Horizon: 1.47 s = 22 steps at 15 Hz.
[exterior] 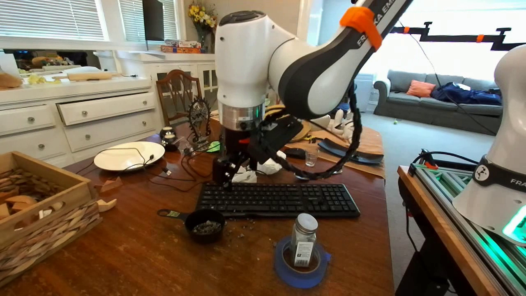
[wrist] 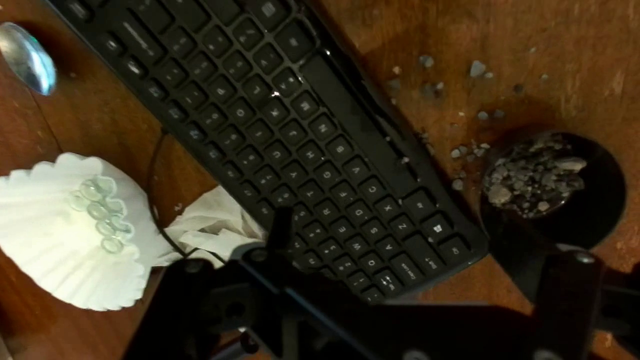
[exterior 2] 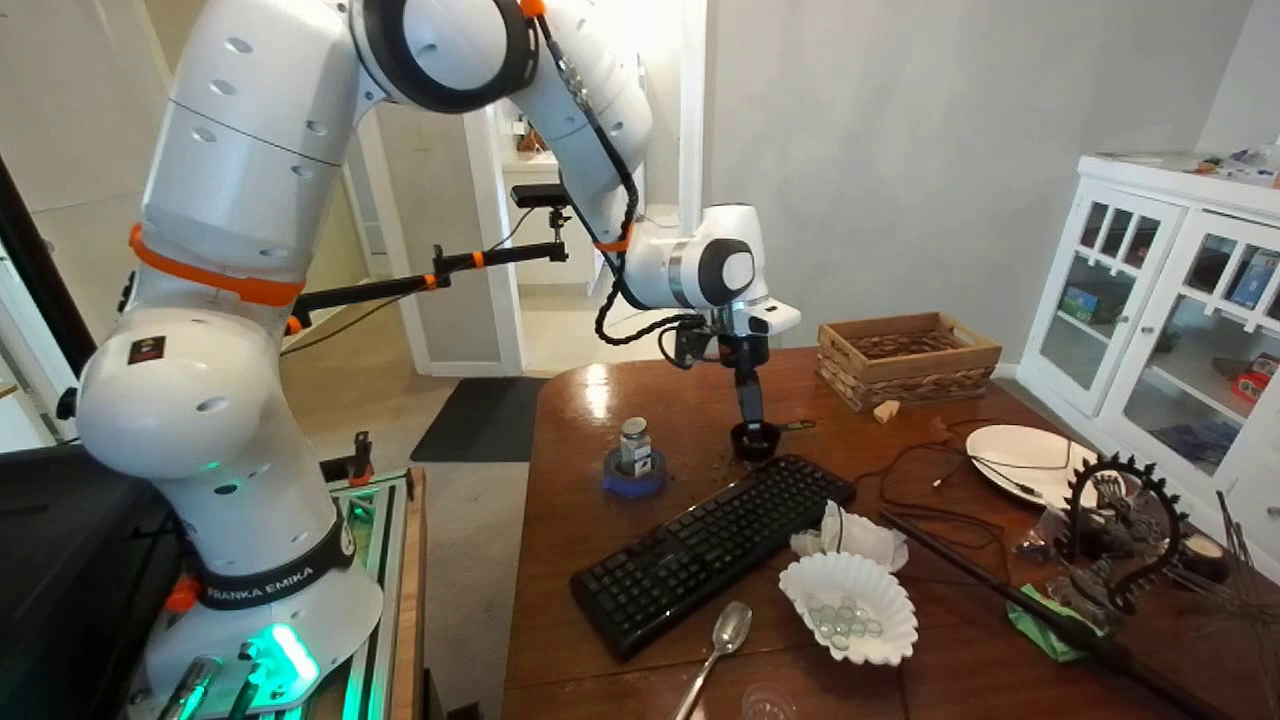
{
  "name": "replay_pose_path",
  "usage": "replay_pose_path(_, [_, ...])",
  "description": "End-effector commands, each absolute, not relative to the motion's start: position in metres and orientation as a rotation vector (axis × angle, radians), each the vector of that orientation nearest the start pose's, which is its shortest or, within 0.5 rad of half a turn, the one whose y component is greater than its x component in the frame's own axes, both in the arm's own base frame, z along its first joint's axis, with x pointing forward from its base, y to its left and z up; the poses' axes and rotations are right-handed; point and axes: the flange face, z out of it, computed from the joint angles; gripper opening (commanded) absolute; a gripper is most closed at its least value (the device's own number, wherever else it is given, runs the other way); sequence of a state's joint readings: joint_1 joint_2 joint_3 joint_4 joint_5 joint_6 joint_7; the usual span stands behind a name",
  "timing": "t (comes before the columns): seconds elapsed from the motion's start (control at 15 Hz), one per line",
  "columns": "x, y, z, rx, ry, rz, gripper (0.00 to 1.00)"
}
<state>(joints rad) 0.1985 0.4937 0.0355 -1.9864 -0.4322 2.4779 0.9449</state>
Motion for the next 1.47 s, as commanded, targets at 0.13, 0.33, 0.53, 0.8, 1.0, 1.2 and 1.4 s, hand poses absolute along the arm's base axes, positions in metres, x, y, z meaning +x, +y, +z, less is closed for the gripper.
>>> replay_pose_path(0.13, [0.647,0.174,0.163,-3.243,0.619,-0.297,1.00])
replay_pose_path(0.33, [0.659,0.187,0.149,-3.228,0.627,-0.302,1.00])
replay_pose_path(0.53, [0.668,0.192,0.142,-3.215,0.648,-0.310,0.93])
replay_pose_path(0.8, [0.673,0.184,0.133,-3.201,0.711,-0.301,0.70])
replay_pose_path(1.0, [0.673,0.175,0.128,-3.195,0.748,-0.285,0.50])
replay_pose_path(1.2, [0.671,0.172,0.126,-3.190,0.758,-0.281,0.25])
replay_pose_path(1.4, [0.671,0.174,0.129,-3.180,0.758,-0.283,0.02])
